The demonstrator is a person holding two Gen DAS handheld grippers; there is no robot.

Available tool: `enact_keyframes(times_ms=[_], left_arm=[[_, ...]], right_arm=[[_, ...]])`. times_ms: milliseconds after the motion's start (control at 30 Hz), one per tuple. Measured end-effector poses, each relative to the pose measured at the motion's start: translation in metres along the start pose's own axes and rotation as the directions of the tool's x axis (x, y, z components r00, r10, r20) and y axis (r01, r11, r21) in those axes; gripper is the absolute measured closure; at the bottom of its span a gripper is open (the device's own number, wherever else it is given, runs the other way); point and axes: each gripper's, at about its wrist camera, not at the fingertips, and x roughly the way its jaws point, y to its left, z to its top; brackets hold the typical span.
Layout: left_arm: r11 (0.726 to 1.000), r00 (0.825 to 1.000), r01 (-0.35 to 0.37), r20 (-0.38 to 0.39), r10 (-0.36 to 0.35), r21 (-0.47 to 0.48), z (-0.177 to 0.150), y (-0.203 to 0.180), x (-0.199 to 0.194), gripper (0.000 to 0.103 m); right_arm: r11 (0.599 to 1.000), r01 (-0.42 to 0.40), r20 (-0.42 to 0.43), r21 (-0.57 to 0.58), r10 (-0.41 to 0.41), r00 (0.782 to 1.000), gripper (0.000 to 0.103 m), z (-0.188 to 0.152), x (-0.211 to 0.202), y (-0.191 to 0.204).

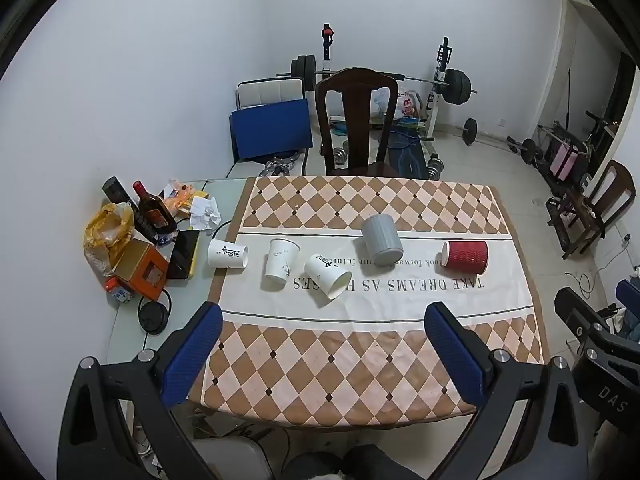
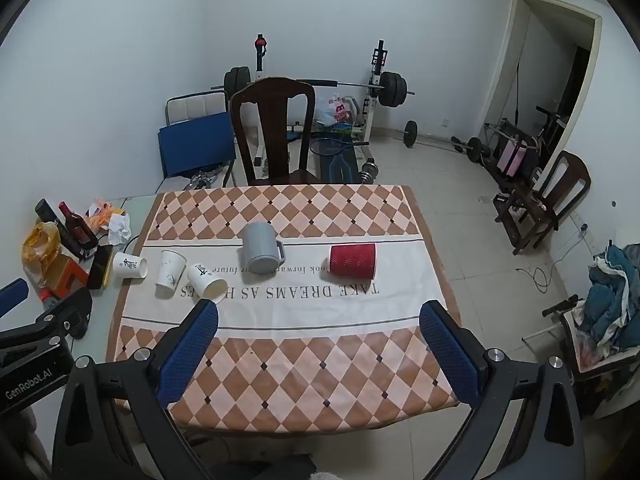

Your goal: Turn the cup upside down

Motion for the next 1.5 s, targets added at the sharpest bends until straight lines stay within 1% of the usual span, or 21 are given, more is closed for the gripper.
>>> enact_keyframes(times_ms=[100,267,467,533,733,833,1200,1233,1500], left_arm=[[1.0,1.0,-0.001,-0.001,0.001,0.002,0.0,0.0,0.0,0.0],[1.0,1.0,0.0,-0.003,0.0,0.003,0.001,0.003,-0.001,0.0],[1.0,1.0,0.001,0.002,-0.001,0.006,-0.001,-0.002,0.0,0.0],[1.0,1.0,0.006,0.0,-0.006,0.006,0.0,0.0,-0.001,0.0],[1.0,1.0,0.011,-0.002,-0.011,0.005,-0.002,-0.001,-0.001,0.0],[1.0,1.0,0.011,-0.003,-0.011,0.006,-0.001,-0.002,0.0,0.0],[1.0,1.0,0.016,-0.007,-0.016,0.004,0.001,-0.002,-0.003,0.0],[1.0,1.0,0.015,-0.004,-0.015,0.005,0.0,-0.003,-0.003,0.0],[1.0,1.0,0.014,-0.003,-0.014,0.005,0.001,-0.003,-0.002,0.0]], right_arm=[[1.0,0.012,0.01,-0.001,-0.012,1.0,0.001,0.001,0.001,-0.001],[1.0,0.02,-0.002,-0.002,-0.02,1.0,0.001,0.002,0.003,-0.002],[1.0,0.026,0.001,-0.009,-0.026,1.0,0.001,0.0,0.002,-0.002],[1.0,0.029,0.0,-0.01,-0.029,1.0,0.001,0.009,0.002,-0.002],[0.999,0.034,0.003,-0.011,-0.034,0.999,0.001,0.009,0.0,-0.003],[0.999,0.04,0.001,-0.011,-0.04,0.999,0.001,0.014,0.001,-0.006],[0.999,0.047,0.007,-0.02,-0.047,0.999,0.001,0.017,-0.002,-0.007],[0.999,0.048,0.01,-0.021,-0.047,0.999,0.001,0.012,0.0,-0.008],[0.998,0.051,0.014,-0.025,-0.051,0.999,0.001,0.012,0.0,-0.009]])
